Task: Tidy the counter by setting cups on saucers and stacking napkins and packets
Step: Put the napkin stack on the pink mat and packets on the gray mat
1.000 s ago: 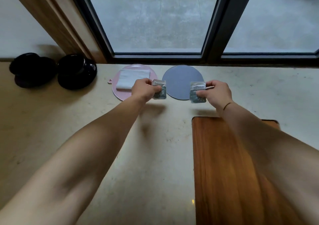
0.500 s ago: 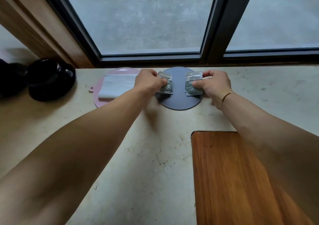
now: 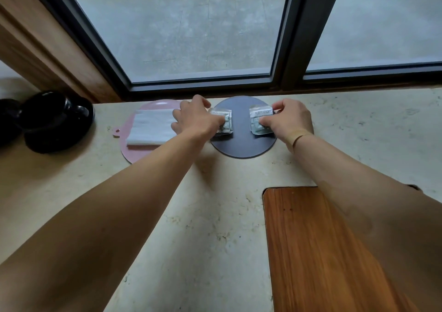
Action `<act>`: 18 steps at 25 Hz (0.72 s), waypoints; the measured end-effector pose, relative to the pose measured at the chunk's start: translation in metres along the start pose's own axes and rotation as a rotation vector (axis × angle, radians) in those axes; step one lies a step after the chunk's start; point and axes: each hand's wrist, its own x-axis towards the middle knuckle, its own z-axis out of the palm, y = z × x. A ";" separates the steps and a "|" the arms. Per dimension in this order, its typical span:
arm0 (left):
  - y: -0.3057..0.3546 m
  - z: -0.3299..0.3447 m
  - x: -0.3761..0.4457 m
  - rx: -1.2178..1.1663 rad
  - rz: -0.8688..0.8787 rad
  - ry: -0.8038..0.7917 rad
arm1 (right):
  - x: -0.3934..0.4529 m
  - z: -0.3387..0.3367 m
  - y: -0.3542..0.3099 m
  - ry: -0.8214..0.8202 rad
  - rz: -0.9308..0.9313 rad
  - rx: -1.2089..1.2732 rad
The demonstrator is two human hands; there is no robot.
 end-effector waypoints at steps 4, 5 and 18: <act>-0.003 0.000 0.003 -0.014 0.036 -0.008 | 0.002 -0.001 0.005 -0.007 -0.011 -0.028; -0.004 0.001 0.003 -0.011 0.047 -0.017 | 0.003 -0.001 0.005 -0.010 -0.013 -0.035; 0.039 0.011 -0.013 0.362 0.815 -0.246 | -0.044 -0.005 0.050 0.183 -0.395 -0.337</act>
